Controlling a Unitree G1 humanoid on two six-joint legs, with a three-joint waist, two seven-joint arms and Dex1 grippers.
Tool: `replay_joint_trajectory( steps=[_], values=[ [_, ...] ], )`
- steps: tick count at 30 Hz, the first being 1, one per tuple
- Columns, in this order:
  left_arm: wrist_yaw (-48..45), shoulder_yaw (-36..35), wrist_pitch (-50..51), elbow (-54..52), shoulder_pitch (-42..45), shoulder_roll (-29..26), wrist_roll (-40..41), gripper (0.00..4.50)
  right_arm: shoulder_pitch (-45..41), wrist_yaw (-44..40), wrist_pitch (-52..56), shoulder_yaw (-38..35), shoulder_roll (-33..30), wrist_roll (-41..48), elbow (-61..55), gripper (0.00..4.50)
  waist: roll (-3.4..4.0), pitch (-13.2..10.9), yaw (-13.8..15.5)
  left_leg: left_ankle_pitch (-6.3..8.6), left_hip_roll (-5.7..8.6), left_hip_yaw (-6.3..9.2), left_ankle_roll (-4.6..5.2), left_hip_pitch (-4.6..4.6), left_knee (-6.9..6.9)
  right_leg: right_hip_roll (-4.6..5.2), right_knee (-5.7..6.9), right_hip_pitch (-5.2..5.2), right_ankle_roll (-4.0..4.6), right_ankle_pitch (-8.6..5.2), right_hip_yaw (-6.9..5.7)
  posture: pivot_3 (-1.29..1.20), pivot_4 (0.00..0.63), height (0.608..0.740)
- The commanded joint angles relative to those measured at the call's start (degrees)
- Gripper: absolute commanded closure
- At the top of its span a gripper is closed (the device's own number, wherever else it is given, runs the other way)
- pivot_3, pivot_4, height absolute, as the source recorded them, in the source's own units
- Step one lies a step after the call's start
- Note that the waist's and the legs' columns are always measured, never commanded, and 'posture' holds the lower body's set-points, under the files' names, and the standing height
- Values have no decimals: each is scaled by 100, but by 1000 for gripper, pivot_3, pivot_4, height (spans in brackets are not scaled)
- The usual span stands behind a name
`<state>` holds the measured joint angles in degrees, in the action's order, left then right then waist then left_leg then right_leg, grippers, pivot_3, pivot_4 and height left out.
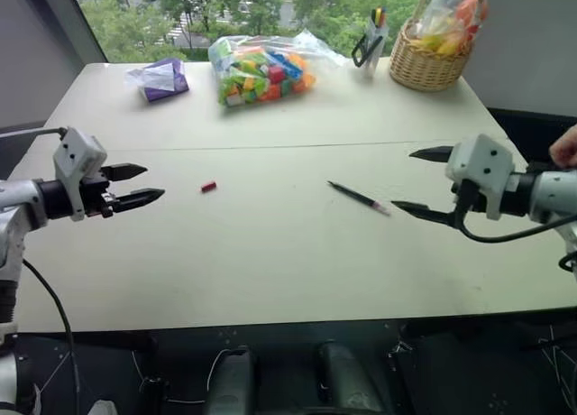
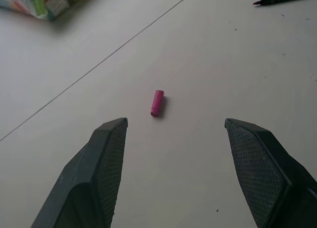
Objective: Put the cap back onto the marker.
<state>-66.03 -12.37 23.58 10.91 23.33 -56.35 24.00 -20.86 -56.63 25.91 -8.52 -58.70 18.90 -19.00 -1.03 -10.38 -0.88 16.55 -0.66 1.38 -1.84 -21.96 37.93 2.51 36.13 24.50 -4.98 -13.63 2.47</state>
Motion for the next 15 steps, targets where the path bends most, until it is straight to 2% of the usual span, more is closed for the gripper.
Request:
replay_joint_trajectory(
  steps=[1, 15],
  values=[
    [-13, -148, -62, -28, 55, -96, 12, 1235, -158, 9, 38, -115, -50, 85, -150, 35, 0, -1, 0, 0, 0, 0, 0, 0, 0, 0, 0, 0, 0, 0, 0, 0, 150, 740],
    [136, -19, -78, -109, 51, 62, -41, 1235, -154, 85, 171, -38, 28, 130, -306, 35, 0, -2, 1, 0, 0, 0, 0, -13, 3, 0, 1, 11, -19, 11, 0, 0, 150, 740]
  ],
)
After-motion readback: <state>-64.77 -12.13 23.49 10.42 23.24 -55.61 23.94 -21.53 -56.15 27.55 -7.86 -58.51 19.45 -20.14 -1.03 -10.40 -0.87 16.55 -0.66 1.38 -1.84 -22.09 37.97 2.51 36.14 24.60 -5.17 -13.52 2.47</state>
